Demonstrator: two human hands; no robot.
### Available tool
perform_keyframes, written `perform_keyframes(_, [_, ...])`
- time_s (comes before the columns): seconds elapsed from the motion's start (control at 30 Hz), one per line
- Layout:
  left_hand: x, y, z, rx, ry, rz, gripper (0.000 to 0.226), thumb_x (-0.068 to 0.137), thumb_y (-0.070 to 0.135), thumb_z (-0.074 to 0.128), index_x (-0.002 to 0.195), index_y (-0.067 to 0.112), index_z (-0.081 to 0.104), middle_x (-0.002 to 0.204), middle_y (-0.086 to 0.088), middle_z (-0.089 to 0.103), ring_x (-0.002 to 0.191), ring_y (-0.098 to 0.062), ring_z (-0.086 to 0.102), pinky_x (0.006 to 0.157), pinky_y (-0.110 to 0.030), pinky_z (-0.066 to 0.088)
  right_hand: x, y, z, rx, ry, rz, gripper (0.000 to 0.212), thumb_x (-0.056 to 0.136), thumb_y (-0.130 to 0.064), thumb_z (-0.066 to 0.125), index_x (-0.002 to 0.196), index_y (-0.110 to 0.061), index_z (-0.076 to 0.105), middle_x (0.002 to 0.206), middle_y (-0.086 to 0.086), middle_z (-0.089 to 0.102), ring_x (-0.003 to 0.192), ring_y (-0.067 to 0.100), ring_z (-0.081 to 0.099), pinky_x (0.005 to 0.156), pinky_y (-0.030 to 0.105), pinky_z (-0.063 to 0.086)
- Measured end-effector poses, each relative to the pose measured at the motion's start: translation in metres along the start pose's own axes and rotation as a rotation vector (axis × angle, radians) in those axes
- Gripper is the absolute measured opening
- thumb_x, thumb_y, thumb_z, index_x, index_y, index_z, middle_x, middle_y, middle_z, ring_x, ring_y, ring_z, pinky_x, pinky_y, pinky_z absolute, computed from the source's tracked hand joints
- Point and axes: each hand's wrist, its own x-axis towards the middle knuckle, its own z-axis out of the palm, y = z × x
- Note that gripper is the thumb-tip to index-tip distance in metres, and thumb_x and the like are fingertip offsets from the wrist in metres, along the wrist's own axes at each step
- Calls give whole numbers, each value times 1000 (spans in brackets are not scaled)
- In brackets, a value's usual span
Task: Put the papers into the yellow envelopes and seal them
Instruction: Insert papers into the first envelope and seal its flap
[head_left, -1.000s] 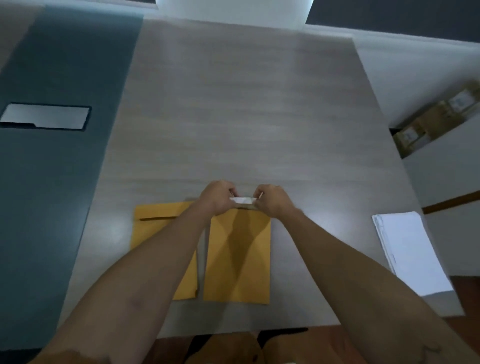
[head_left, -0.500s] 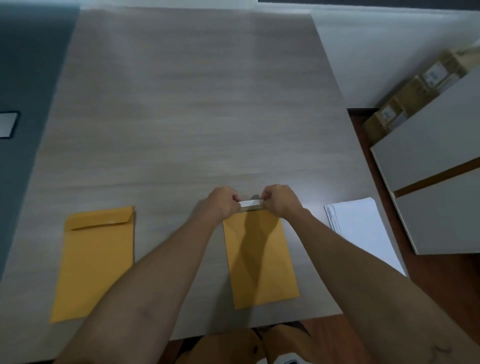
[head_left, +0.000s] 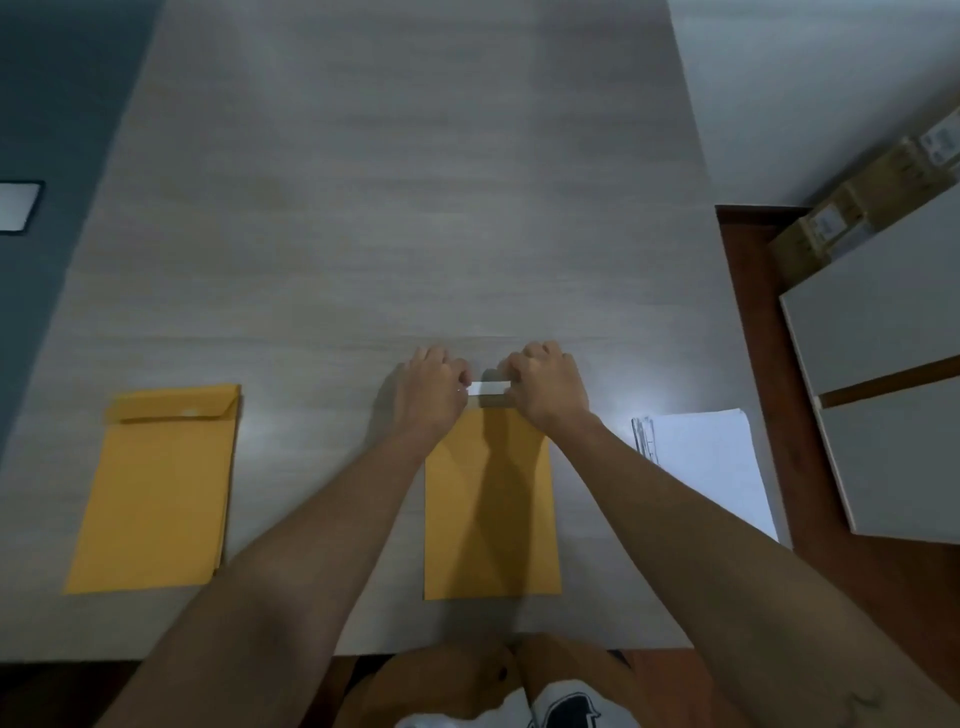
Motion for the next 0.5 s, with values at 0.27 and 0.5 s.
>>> perform_keyframes(0.27, [-25, 5, 19, 176, 32, 56, 34, 102, 25, 39, 111, 13, 70, 116, -2, 60, 109, -24, 51, 85, -36, 41, -22, 15, 11, -55, 7, -278, 34, 104, -26, 39, 122, -14, 65, 117, 7, 62, 107, 25, 55, 88, 35, 41])
perform_keyframes(0.5, [-40, 17, 24, 309, -25, 33, 71, 84, 68, 50, 128, 12, 54, 127, -1, 52, 112, -22, 47, 93, -35, 39, -35, 5, 12, -170, 80, -257, 38, 102, -31, 36, 103, -14, 69, 103, 4, 64, 96, 23, 56, 80, 38, 40])
